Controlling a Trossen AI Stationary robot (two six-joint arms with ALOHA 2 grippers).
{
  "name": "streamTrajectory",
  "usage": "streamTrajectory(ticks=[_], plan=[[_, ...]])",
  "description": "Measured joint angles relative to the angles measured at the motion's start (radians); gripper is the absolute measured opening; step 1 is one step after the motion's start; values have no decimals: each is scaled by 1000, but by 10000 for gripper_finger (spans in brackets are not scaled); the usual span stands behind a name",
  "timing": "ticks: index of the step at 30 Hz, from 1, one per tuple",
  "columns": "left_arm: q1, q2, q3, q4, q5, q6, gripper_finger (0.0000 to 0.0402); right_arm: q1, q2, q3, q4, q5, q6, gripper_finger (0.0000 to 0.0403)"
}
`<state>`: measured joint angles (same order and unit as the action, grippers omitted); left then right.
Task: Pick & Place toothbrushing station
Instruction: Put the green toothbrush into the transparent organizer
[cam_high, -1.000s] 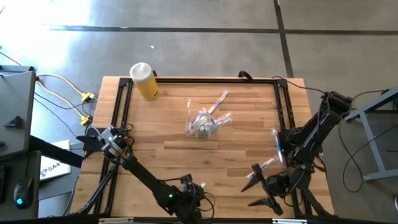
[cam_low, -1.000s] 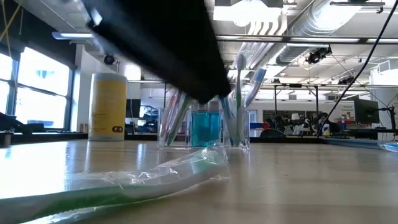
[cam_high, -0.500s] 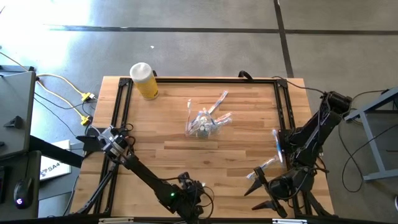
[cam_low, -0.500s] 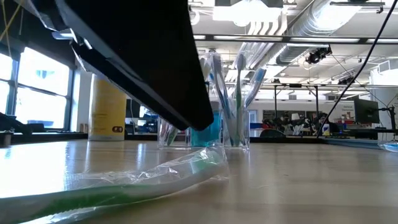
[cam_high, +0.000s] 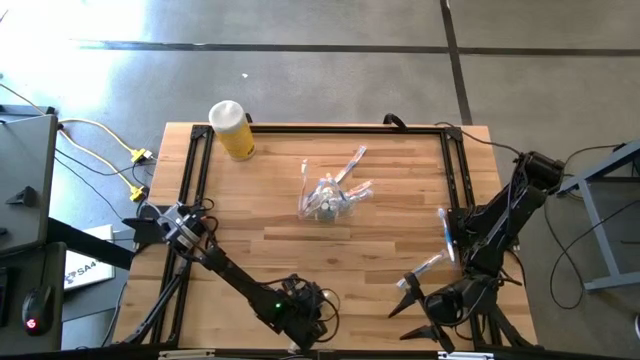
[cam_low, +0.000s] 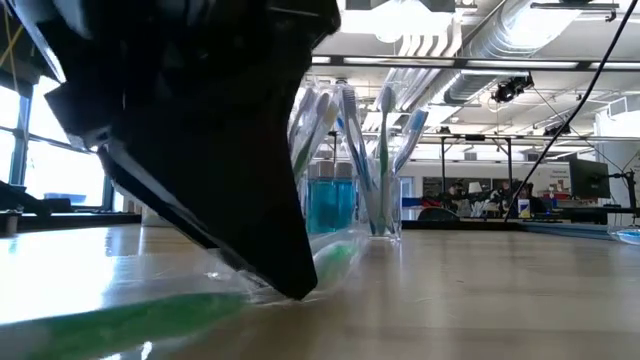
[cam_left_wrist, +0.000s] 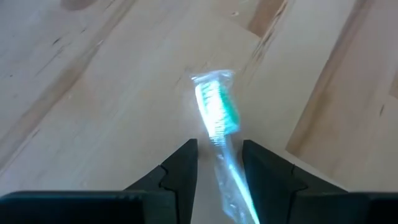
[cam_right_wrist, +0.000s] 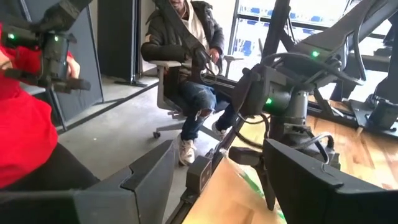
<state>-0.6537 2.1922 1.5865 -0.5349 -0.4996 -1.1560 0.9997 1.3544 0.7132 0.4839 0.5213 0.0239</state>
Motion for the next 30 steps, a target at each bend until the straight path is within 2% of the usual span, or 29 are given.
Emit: streamTrajectory(ticks=[8, 12, 15, 16, 18, 21, 24, 30], plan=[[-1, -2, -43, 39, 27, 0, 119, -7, 0, 0, 0, 3, 3, 236], [0, -2, -57, 35, 33, 12, 78, -20, 0, 0, -3, 3, 10, 236], [0, 0, -58, 14, 25, 95, 20, -37, 0, 0, -17, 3, 9, 236], [0, 0, -58, 10, 18, 122, 12, -44, 0, 0, -17, 3, 9, 236], [7, 0, -58, 10, 4, 190, 12, -64, 0, 0, -17, 3, 9, 236], [35, 0, -40, 3, 70, 299, 5, -97, 0, 0, -20, 3, 9, 236], [58, 2, -8, -2, 80, 409, 3, -127, 0, 0, -18, 3, 9, 236], [123, -36, 78, -248, 117, 554, 1, -145, 0, 0, 3, 4, -2, 236]])
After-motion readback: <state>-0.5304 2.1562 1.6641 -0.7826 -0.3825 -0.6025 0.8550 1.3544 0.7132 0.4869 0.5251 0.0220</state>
